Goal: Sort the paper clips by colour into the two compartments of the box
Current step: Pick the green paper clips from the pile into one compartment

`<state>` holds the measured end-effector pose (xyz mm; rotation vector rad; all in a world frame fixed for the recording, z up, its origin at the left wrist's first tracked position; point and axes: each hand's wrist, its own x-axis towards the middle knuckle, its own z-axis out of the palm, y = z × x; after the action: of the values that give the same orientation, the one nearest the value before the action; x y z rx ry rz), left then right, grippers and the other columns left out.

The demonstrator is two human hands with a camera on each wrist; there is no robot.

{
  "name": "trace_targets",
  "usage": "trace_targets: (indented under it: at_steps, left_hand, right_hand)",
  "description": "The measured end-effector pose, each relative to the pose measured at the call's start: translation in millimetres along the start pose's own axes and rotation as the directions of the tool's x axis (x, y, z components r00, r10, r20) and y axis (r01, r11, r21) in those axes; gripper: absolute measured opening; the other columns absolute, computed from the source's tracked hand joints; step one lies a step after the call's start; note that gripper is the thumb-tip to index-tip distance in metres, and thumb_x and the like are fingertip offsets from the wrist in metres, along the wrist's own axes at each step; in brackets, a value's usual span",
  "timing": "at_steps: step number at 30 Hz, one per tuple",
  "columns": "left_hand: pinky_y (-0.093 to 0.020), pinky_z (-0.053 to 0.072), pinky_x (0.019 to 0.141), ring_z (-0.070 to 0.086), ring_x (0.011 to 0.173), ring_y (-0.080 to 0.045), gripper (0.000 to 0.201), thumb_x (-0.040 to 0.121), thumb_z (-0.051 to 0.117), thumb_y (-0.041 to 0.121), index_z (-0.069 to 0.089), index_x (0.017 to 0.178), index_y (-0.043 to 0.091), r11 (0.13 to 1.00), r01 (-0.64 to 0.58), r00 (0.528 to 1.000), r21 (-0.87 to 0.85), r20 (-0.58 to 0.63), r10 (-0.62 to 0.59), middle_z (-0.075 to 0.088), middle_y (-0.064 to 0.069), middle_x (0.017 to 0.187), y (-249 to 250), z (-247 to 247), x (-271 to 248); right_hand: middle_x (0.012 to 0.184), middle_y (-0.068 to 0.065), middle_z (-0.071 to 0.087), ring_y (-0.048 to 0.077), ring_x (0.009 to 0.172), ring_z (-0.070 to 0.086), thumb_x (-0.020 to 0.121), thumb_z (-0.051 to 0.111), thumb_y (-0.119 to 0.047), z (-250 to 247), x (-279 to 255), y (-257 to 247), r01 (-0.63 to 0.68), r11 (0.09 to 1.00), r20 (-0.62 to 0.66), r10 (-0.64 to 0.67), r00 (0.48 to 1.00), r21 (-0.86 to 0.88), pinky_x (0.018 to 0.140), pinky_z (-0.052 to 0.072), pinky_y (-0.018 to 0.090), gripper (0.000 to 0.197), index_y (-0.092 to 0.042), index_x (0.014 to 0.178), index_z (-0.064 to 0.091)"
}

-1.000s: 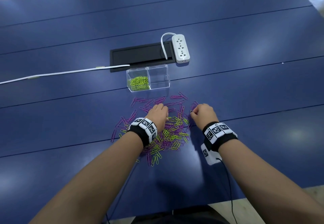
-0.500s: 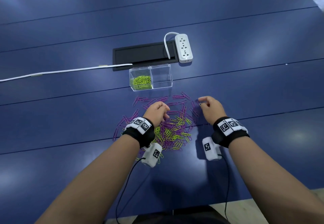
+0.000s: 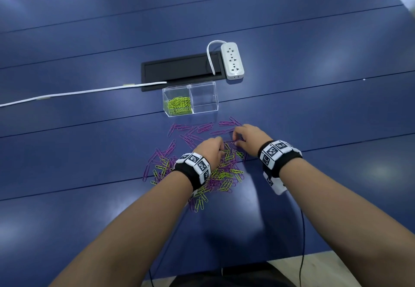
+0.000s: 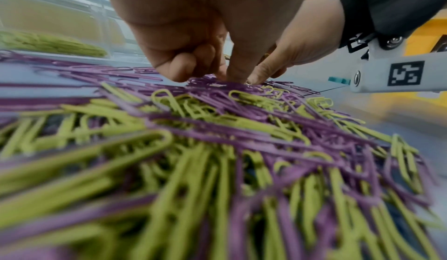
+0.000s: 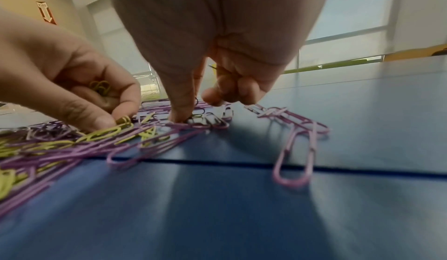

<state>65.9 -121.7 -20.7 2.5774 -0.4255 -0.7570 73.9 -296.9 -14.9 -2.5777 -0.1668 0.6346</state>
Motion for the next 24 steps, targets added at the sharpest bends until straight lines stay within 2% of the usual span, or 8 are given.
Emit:
trace_targets:
  at_steps: [3,6,8,10,14,18,21,24]
  left_hand:
    - [-0.036,0.045,0.080,0.056,0.093,-0.026,0.003,0.093,0.050,0.018,0.049,0.094,0.015,1.000,0.012,1.000,0.005,0.027,-0.012,0.060,-0.007,0.101,-3,-4,-2]
    - [-0.032,0.043,0.072,0.055,0.085,-0.022,0.005,0.093,0.050,0.019,0.051,0.093,0.015,0.999,0.026,1.000,-0.026,0.004,-0.026,0.058,-0.002,0.090,-11,-6,-5]
    - [-0.030,0.040,0.066,0.053,0.077,-0.018,0.003,0.092,0.051,0.020,0.050,0.091,0.017,0.997,0.056,0.998,-0.049,-0.024,-0.058,0.054,0.005,0.080,-18,-9,-6]
    - [-0.029,0.041,0.063,0.053,0.072,-0.018,0.003,0.091,0.051,0.021,0.049,0.089,0.019,0.994,0.088,0.995,-0.070,-0.043,-0.091,0.051,0.008,0.074,-23,-11,-6]
    - [-0.029,0.042,0.063,0.054,0.071,-0.018,0.002,0.090,0.052,0.020,0.051,0.089,0.019,0.992,0.106,0.992,-0.070,-0.064,-0.110,0.052,0.008,0.073,-29,-15,-5]
    - [-0.028,0.041,0.063,0.053,0.072,-0.017,0.002,0.090,0.054,0.020,0.052,0.089,0.020,0.991,0.118,0.989,-0.070,-0.077,-0.123,0.051,0.009,0.074,-30,-17,-6]
    - [-0.028,0.042,0.063,0.053,0.071,-0.018,0.004,0.090,0.053,0.019,0.050,0.088,0.020,0.986,0.126,0.986,-0.112,-0.091,-0.136,0.051,0.008,0.073,-31,-17,-8]
    - [-0.028,0.035,0.058,0.045,0.063,-0.016,0.006,0.091,0.050,0.016,0.047,0.085,0.017,0.969,0.124,0.980,-0.215,-0.127,-0.153,0.046,0.006,0.069,-27,-17,-9]
  right_hand:
    - [0.079,-0.006,0.045,0.017,0.079,0.046,0.086,0.063,-0.021,-3,-4,4,-0.010,0.999,-0.045,0.012,0.999,0.043,0.074,0.039,0.027,0.009,-0.016,0.093,0.061]
    - [0.067,-0.010,0.042,0.017,0.073,0.046,0.087,0.063,-0.019,-6,-9,11,-0.084,0.984,-0.141,0.107,0.984,0.159,0.068,0.035,0.024,0.009,-0.011,0.091,0.062]
    - [0.069,-0.007,0.046,0.020,0.077,0.049,0.088,0.061,-0.020,-9,-10,21,-0.163,0.966,-0.186,0.201,0.962,0.201,0.071,0.035,0.024,0.011,-0.011,0.093,0.060]
    - [0.083,0.000,0.053,0.025,0.088,0.054,0.089,0.059,-0.021,-11,-10,28,-0.217,0.956,-0.204,0.256,0.945,0.196,0.077,0.040,0.028,0.016,-0.012,0.102,0.059]
    - [0.110,0.008,0.055,0.026,0.106,0.053,0.088,0.058,-0.020,-8,-11,22,-0.147,0.986,-0.222,0.160,0.962,0.076,0.090,0.045,0.036,0.032,-0.017,0.119,0.055]
    - [0.109,0.006,0.052,0.024,0.105,0.053,0.089,0.057,-0.021,5,-8,6,-0.045,0.999,-0.134,0.041,0.990,-0.029,0.087,0.048,0.039,0.020,-0.018,0.107,0.063]
    - [0.106,0.006,0.051,0.025,0.104,0.052,0.088,0.056,-0.018,11,-6,3,-0.055,0.998,-0.090,0.053,0.995,-0.019,0.086,0.048,0.039,0.010,-0.014,0.094,0.064]
    - [0.104,0.008,0.051,0.026,0.100,0.052,0.088,0.051,-0.014,13,-6,3,-0.080,0.997,-0.063,0.081,0.995,0.012,0.088,0.046,0.041,0.008,-0.011,0.089,0.059]
